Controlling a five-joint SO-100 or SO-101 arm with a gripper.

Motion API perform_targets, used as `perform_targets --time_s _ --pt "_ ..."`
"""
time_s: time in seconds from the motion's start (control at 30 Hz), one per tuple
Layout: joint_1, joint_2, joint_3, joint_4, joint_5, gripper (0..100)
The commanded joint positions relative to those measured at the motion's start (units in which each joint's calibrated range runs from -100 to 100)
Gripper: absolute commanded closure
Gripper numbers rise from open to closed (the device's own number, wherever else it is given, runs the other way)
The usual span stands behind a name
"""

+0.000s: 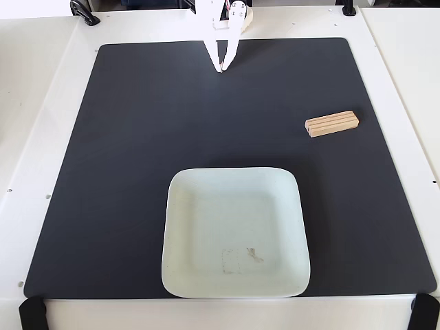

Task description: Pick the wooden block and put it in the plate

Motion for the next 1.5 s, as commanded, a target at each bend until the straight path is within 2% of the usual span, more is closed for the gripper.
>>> perform_targets --time_s 0.0,0.97,1.13,1.37,1.47 --pt "0.3 0.2 0.2 0.4 -0.2 99" --pt "0.2 0.5 -1.8 0.8 0.1 99" --pt "-3.1 7.7 -10.1 1.0 -0.1 99" --pt "-9.7 29.4 -32.3 1.2 -0.6 99" --pt "-13.2 39.4 -43.7 1.2 -4.7 99"
